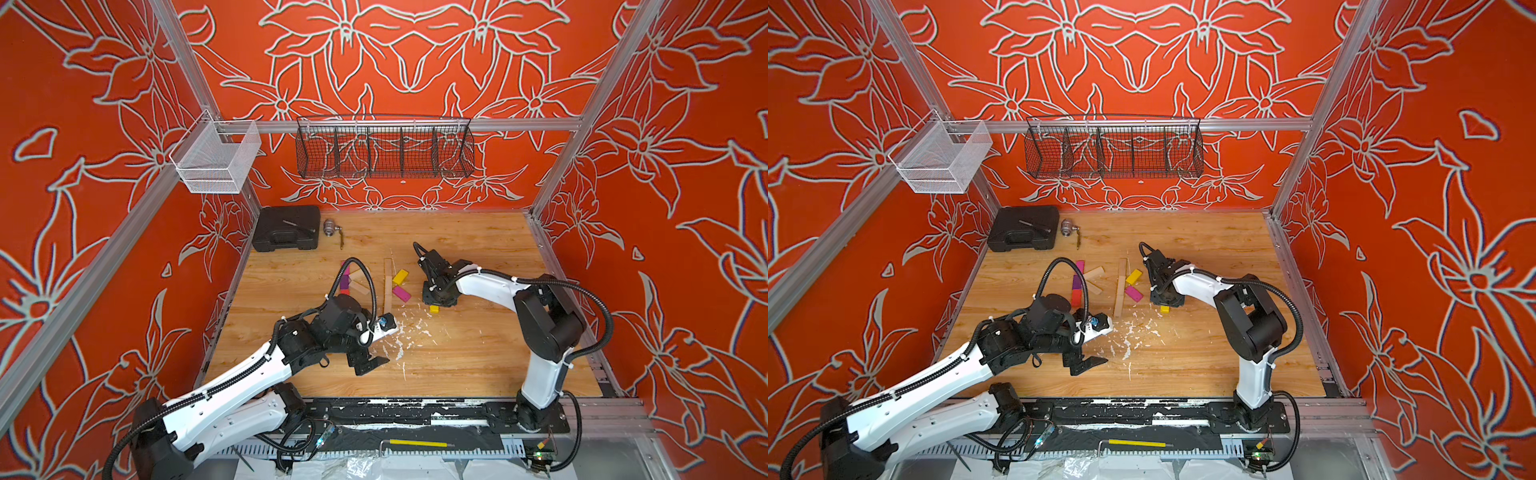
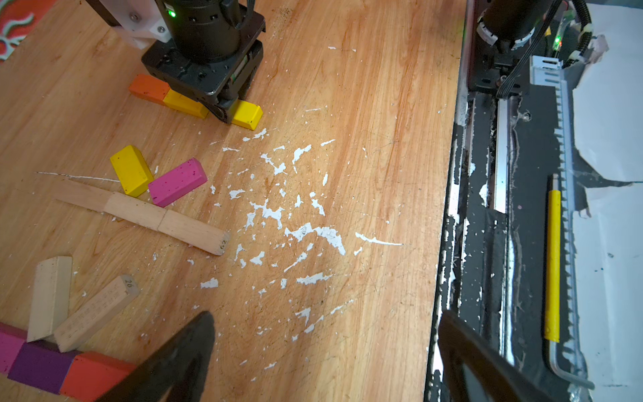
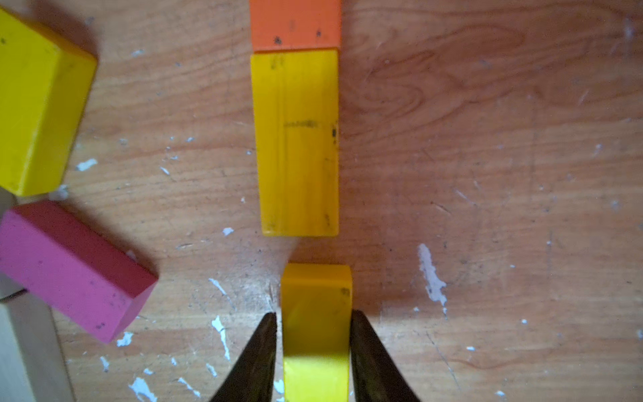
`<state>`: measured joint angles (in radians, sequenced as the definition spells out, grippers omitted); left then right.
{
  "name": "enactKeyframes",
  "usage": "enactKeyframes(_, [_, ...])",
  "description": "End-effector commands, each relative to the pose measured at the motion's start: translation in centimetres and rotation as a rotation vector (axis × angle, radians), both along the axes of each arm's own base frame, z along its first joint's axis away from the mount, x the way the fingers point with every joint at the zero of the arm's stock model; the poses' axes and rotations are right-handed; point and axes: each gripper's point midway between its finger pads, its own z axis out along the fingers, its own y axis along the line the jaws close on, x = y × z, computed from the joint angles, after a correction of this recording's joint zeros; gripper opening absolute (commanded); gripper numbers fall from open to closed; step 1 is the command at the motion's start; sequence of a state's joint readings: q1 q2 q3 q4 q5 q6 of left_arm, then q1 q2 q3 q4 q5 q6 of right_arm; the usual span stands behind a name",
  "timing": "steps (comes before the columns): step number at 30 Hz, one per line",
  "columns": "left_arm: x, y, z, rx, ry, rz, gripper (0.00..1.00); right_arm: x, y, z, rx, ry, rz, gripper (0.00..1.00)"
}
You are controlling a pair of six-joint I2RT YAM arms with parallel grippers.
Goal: Assemble the letter k with building blocks
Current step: Assemble the building block at the center of the board.
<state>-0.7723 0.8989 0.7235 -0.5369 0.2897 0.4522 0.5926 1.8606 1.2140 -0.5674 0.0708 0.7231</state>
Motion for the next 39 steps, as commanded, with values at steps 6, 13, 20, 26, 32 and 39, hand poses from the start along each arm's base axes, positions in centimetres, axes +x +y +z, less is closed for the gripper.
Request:
enactKeyframes(6, [0.1, -0.4, 0.7, -0.007, -0.012, -0.019, 0.97, 0.2, -0.5, -0.4, -0.015, 0.003, -0.029, 0.31])
enactKeyframes(13, [0.2, -0.4, 0.5, 0.000, -0.010, -0.019, 0.97, 0.8, -0.3, -0.2, -0.020, -0.007, -0.029, 0.31])
enactKeyframes(20, [0.3, -0.4, 0.3, 0.008, -0.008, -0.016, 0.97, 1.2, -0.1, -0.1, -0.017, -0.014, -0.026, 0.31])
enactKeyframes(26, [0.3, -0.4, 0.2, 0.013, -0.006, -0.015, 0.97, 1.4, -0.3, -0.3, -0.028, -0.010, -0.029, 0.30])
enactKeyframes(32, [0.4, -0.5, 0.1, 0.017, -0.005, -0.017, 0.97, 1.6, -0.4, -0.2, -0.033, -0.017, -0.030, 0.30])
enactKeyframes(39, [0.5, -0.5, -0.1, 0.024, -0.001, -0.017, 0.97, 1.8, -0.4, -0.4, -0.036, -0.015, -0.027, 0.31])
